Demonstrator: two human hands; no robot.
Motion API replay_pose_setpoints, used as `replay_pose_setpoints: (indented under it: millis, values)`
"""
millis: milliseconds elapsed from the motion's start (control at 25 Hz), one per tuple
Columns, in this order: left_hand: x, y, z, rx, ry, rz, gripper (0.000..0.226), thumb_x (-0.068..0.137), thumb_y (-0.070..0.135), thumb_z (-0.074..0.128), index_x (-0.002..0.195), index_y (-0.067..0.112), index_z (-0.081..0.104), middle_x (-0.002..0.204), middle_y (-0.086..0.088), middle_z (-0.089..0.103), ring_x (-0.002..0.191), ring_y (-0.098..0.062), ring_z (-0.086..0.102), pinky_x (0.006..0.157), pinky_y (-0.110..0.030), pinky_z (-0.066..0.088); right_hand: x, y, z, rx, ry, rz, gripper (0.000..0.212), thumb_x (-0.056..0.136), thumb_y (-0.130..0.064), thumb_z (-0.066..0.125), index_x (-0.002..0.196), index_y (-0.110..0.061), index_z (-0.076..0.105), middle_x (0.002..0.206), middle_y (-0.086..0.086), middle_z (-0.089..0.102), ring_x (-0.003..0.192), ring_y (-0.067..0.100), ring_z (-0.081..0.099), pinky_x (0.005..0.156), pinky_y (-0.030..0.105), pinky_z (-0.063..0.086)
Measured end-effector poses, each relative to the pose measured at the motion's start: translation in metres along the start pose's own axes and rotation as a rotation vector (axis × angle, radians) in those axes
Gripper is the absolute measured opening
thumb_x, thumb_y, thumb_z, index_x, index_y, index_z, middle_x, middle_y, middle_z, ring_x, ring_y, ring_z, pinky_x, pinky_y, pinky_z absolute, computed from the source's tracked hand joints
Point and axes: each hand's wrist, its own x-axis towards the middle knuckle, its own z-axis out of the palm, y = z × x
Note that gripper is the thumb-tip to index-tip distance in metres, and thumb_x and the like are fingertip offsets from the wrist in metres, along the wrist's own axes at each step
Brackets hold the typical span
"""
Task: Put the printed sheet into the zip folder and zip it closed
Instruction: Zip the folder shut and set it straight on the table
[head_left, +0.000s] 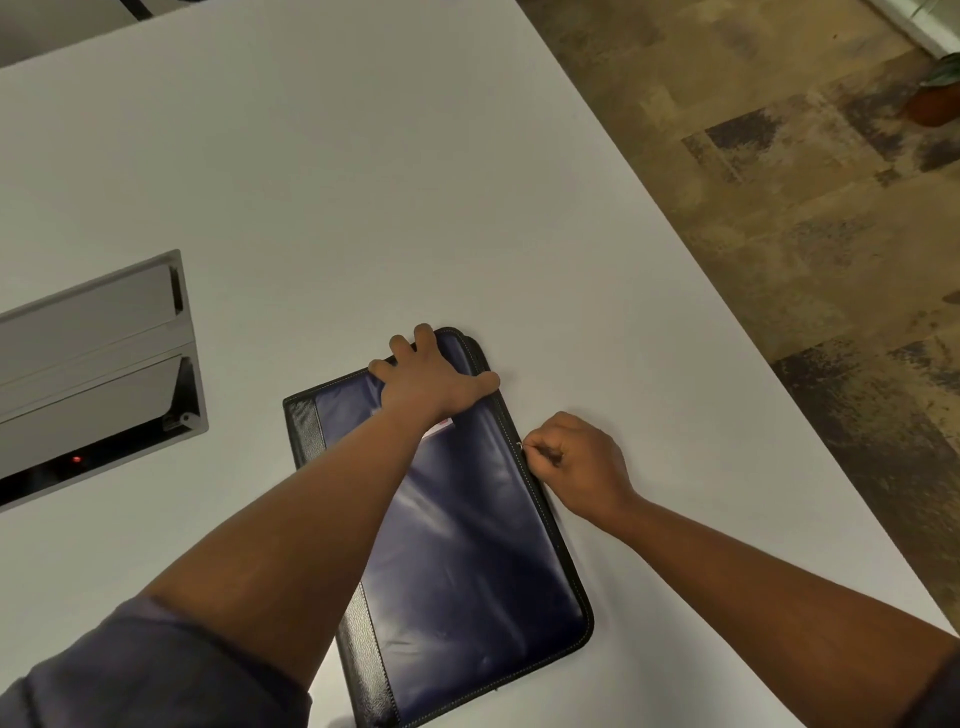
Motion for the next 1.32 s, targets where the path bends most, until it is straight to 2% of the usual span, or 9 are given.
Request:
replay_pose_setpoints:
  millis: [400,560,760,960,1080,1160,1200,1240,1320]
  values:
    - [-0.001,-0.003,-0.008,-0.032,-0.021,0.026,0.116,0.058,0.078,0.066,0.147,0.021,0.018,0.144,-0.014,0.029,0.133,-0.047,0.026,0.110,-0.059,0.030,0.059,-0.010,0.004,0.022,0.054,-0.054,0.008,0.087,-0.021,0.067,0.089,-0.023,0.074,0.089,-0.008,0.064,0.073,0.014,0.062,0.068,0.038,0.056]
    - [0.002,-0.002,-0.007,-0.033,-0.034,0.022,0.117,0.055,0.080,0.063,0.147,0.022,0.018,0.143,-0.011,0.029,0.132,-0.044,0.026,0.110,-0.058,0.030,0.081,-0.016,0.005,0.023,0.050,-0.076,0.009,0.087,-0.017,0.067,0.089,-0.020,0.075,0.088,-0.006,0.063,0.074,0.015,0.061,0.069,0.038,0.056]
    - [0.005,-0.005,-0.002,0.030,-0.036,0.014,0.126,0.048,0.090,0.053,0.149,0.025,0.016,0.145,-0.014,0.030,0.132,-0.050,0.026,0.109,-0.057,0.031,0.093,-0.017,0.003,0.024,-0.004,-0.047,0.010,0.090,-0.018,0.066,0.092,-0.022,0.075,0.093,-0.005,0.063,0.079,0.016,0.062,0.073,0.036,0.054]
    - [0.006,0.001,-0.002,0.064,-0.091,-0.004,0.129,0.053,0.093,0.054,0.155,0.031,0.006,0.156,-0.016,0.021,0.139,-0.057,0.014,0.111,-0.062,0.029,0.096,-0.016,-0.001,-0.055,-0.126,0.005,0.014,0.094,-0.016,0.059,0.096,-0.027,0.069,0.097,-0.009,0.066,0.085,0.013,0.061,0.076,0.037,0.054]
    - [0.006,0.001,-0.010,0.171,-0.074,0.062,0.126,0.057,0.095,0.052,0.156,0.033,0.004,0.161,-0.010,0.015,0.145,-0.050,0.010,0.105,-0.064,0.033,0.101,-0.017,0.000,0.004,-0.113,0.085,0.016,0.094,-0.018,0.059,0.094,-0.031,0.069,0.095,-0.013,0.069,0.084,0.009,0.063,0.076,0.034,0.055]
    - [0.005,0.007,-0.015,0.280,0.012,0.203,0.108,0.064,0.088,0.055,0.151,0.033,0.022,0.163,-0.006,0.015,0.149,-0.043,0.005,0.110,-0.067,0.020,0.105,-0.019,0.001,0.032,-0.109,0.130,0.017,0.094,-0.018,0.059,0.091,-0.032,0.069,0.093,-0.014,0.070,0.083,0.008,0.065,0.076,0.034,0.056]
    - [0.006,0.012,-0.018,0.296,0.033,0.289,0.091,0.068,0.079,0.061,0.143,0.033,0.037,0.160,-0.007,0.023,0.150,-0.041,0.010,0.114,-0.066,0.011,0.107,-0.020,0.002,0.044,-0.106,0.148,0.018,0.093,-0.018,0.059,0.091,-0.032,0.070,0.091,-0.015,0.071,0.082,0.007,0.065,0.076,0.034,0.056]
    - [0.006,0.018,-0.021,0.276,0.025,0.355,0.072,0.071,0.070,0.066,0.130,0.032,0.051,0.152,-0.006,0.036,0.147,-0.038,0.022,0.116,-0.062,0.007,0.107,-0.021,0.002,0.058,-0.101,0.167,0.019,0.093,-0.018,0.059,0.090,-0.033,0.071,0.090,-0.016,0.071,0.082,0.007,0.066,0.076,0.034,0.057]
    - [0.005,0.027,-0.026,0.217,-0.041,0.378,0.042,0.072,0.056,0.073,0.105,0.031,0.065,0.129,-0.002,0.049,0.128,-0.031,0.046,0.118,-0.055,0.015,0.107,-0.022,0.002,0.097,-0.087,0.208,0.021,0.092,-0.019,0.061,0.087,-0.036,0.071,0.087,-0.018,0.072,0.082,0.004,0.067,0.078,0.033,0.058]
